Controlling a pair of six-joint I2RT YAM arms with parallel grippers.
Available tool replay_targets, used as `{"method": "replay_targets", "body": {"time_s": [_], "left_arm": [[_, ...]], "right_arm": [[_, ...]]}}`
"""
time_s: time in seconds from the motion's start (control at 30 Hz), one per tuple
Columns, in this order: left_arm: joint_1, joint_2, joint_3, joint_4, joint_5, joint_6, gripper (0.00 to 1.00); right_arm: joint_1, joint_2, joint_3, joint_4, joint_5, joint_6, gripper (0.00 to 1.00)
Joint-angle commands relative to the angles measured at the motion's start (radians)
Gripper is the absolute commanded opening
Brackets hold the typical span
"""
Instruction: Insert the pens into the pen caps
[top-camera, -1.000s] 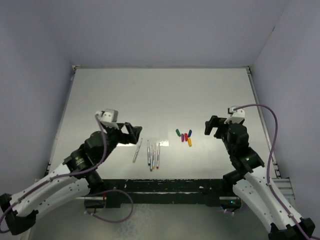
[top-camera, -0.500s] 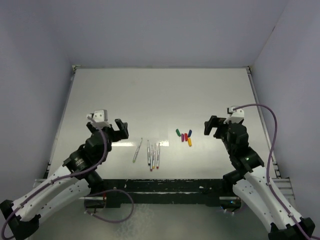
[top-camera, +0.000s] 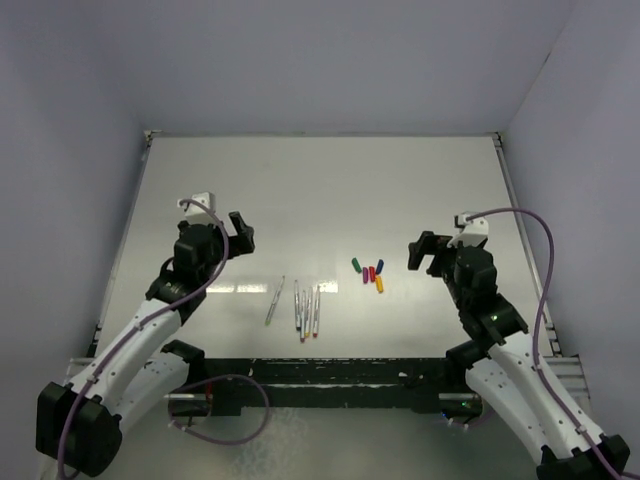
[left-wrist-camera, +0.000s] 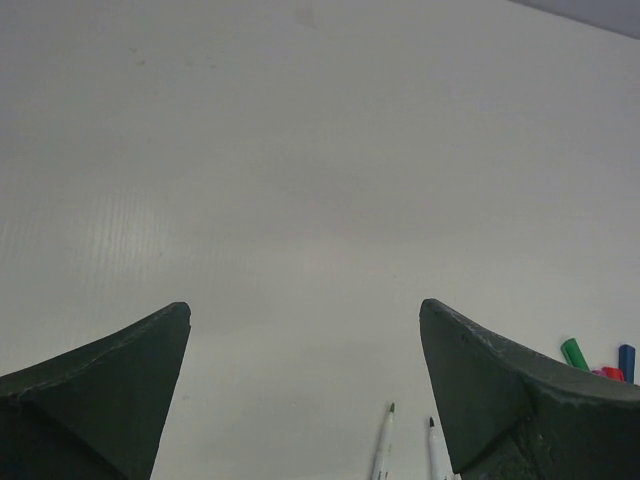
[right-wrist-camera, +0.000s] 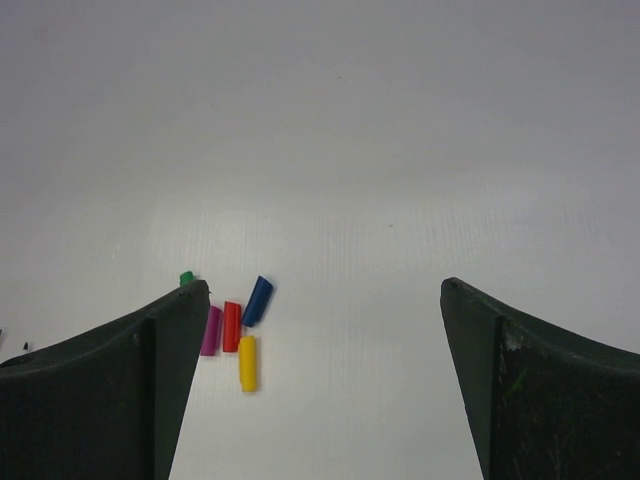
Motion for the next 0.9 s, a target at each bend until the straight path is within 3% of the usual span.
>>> {"method": "replay_targets", "body": {"time_s": [0.0,0.17,0.43,0.63,0.73,0.8,0.87], "left_arm": [[0.004,-0.003,-0.032,0.056,0.135,0.017,0.99],[-0.008,0.099,-0.029,-0.027,0.245,0.014,0.98],[-0.111,0.312,0.112,-0.229,0.128,-0.083,0.97],[-0.164,0.299,0.118,-0.251,0.122,-0.108,0.95],[-0.164,0.295,0.113,-0.269,0.147,-0.117,0.88],[-0.165,0.300,0.114,-0.294,0.178,-0.130,0.71],[-0.173,0.296,0.106,-0.311,0.205,-0.146,0.68]], "right_arm": [[0.001,-0.005,-0.017,0.063,-0.007,0.026,1.00],[0.001,0.031,0.000,0.076,-0.008,0.014,0.99],[0.001,0.029,0.010,0.054,-0.006,0.024,0.99],[0.001,-0.004,0.009,0.030,-0.002,0.025,0.99],[0.001,-0.004,0.012,0.028,-0.007,0.023,0.99],[0.001,-0.001,0.017,0.024,-0.009,0.022,0.99],[0.001,-0.001,0.019,0.021,-0.010,0.022,0.99]]}}
